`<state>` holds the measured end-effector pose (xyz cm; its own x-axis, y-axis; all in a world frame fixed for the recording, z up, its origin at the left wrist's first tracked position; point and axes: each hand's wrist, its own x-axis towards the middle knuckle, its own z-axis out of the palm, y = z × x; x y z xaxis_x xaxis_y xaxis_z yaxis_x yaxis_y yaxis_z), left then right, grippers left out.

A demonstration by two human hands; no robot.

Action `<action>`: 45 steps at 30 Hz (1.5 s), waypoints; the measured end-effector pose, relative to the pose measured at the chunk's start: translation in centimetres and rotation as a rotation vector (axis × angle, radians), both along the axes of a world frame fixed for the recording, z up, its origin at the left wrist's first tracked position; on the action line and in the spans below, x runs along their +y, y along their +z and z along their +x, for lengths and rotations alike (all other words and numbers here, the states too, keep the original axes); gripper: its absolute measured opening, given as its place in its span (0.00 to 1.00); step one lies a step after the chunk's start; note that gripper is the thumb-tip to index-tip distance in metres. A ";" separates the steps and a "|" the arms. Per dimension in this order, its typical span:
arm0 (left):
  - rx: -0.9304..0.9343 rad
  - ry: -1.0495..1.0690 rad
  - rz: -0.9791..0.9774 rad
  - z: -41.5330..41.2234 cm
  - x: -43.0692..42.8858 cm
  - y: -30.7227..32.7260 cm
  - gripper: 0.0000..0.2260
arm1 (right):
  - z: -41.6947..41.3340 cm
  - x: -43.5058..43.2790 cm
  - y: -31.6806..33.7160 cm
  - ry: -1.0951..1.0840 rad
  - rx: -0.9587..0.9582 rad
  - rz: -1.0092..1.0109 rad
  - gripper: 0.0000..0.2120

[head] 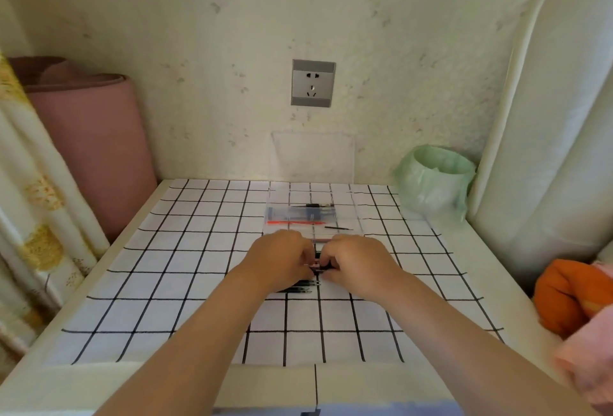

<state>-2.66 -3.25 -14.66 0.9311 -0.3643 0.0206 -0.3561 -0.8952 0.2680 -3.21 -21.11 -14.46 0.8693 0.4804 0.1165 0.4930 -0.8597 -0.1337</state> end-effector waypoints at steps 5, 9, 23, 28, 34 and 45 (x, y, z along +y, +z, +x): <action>0.004 -0.034 -0.017 0.1 -0.3 0.1 0.09 | 0.3 0.0 0.1 0.032 -0.033 -0.014 0.07; -0.031 -0.071 -0.036 0.2 -0.2 0.5 0.06 | 0.2 -0.3 0.7 -0.009 -0.032 0.040 0.07; 0.166 -0.060 -0.185 -0.6 0.7 1.6 0.07 | -0.6 0.1 1.1 0.002 0.079 -0.019 0.10; 0.176 -0.108 -0.126 -0.8 0.7 2.0 0.08 | -1.0 0.8 1.1 0.016 0.251 -0.034 0.11; 0.176 -0.120 -0.135 -0.8 0.9 2.2 0.09 | -1.2 0.8 1.9 -0.010 0.295 -0.063 0.12; 0.211 -0.121 -0.183 -0.5 2.1 2.8 0.05 | -0.9 0.8 1.9 0.039 0.213 -0.039 0.12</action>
